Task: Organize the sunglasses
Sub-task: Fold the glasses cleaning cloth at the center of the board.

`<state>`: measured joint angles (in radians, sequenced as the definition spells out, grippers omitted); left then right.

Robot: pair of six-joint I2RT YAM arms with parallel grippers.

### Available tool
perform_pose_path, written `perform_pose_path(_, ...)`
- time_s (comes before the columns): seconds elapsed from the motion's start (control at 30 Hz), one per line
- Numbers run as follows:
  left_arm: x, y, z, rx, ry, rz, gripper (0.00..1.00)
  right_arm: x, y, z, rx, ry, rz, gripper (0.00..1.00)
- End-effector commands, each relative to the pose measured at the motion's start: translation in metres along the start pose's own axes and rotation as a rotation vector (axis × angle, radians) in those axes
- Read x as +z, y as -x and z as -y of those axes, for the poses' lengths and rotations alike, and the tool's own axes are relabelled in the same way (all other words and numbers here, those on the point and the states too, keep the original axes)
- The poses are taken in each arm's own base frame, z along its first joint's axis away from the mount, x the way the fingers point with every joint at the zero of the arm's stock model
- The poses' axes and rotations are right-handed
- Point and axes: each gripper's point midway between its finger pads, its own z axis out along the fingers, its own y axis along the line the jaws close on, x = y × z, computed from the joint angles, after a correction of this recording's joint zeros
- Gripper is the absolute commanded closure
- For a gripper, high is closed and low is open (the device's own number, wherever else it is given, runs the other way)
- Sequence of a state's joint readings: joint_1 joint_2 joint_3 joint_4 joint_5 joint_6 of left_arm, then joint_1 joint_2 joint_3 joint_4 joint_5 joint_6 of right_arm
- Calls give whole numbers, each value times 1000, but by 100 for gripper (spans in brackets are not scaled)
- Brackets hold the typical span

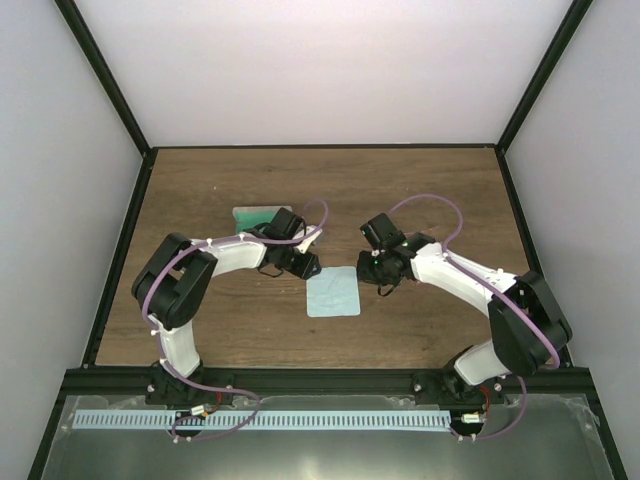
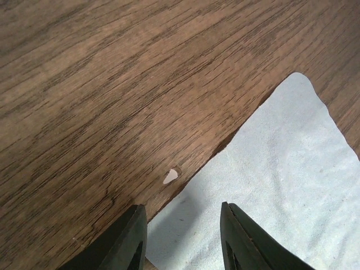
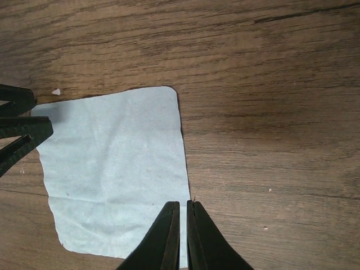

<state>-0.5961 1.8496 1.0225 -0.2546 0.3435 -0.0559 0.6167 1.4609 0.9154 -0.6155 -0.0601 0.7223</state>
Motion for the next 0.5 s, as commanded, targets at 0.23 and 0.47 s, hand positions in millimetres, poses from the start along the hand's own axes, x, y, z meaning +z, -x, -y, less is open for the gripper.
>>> perform_pose_path(0.23, 8, -60, -38, -119, 142, -170, 61, -3, 5, -5, -1, 29, 15, 94)
perform_pose_path(0.47, -16, -41, -30, -102, 145, -80, 52, 0, 1, -3, -4, 30, 6, 94)
